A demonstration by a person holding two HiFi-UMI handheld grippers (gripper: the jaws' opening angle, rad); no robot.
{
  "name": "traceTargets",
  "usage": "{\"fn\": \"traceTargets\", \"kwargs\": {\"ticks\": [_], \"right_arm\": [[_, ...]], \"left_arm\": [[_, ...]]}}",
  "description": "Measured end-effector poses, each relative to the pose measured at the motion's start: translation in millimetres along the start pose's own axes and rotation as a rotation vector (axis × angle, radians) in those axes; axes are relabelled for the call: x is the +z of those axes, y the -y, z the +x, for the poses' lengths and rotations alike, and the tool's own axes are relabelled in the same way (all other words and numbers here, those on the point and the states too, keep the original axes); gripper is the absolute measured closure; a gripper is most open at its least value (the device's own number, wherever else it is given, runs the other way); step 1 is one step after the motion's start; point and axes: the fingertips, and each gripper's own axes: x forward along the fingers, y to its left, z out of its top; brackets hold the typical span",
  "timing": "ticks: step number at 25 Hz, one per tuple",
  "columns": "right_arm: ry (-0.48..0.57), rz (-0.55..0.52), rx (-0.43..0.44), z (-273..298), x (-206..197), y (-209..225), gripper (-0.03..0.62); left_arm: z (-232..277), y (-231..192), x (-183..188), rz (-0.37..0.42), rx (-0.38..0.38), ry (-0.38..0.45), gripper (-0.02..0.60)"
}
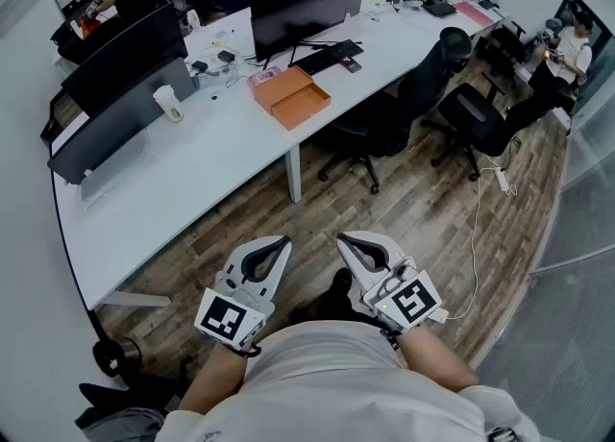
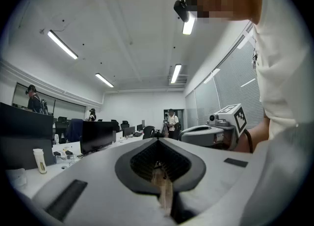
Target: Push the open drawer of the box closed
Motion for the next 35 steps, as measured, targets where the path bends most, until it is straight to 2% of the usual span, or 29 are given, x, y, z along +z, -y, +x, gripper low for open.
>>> {"fn": "traceTargets", "kwargs": {"ticks": [2, 4, 9, 14, 28, 35], "right_arm": [[0.074, -0.004, 0.019, 2, 10, 2, 0.593], [0.100, -0.003, 0.026, 4, 14, 7, 0.593], [0.092, 0.005, 0.038, 9, 9, 24, 0.593], [0.040, 0.035, 0.079, 22, -1, 49, 0.592], [0.049, 0.047, 0.063, 29, -20, 208, 0.592], [0.039, 0.056, 0.060, 24, -26, 255, 0.591]], "left_arm": [[3, -1, -2, -0.002, 0.002, -0.008, 0.583], [9, -4, -2, -0.004, 0.004, -0.009, 0.583], [29, -8, -5, -0.016, 0.001, -0.016, 0.583], [61, -19, -13, -0.033, -0.001, -0.030, 0.583], [204, -51, -38, -0.037, -0.004, -0.072, 0.583], [252, -51, -33, -0.011, -0.015, -0.072, 0.583]]}}
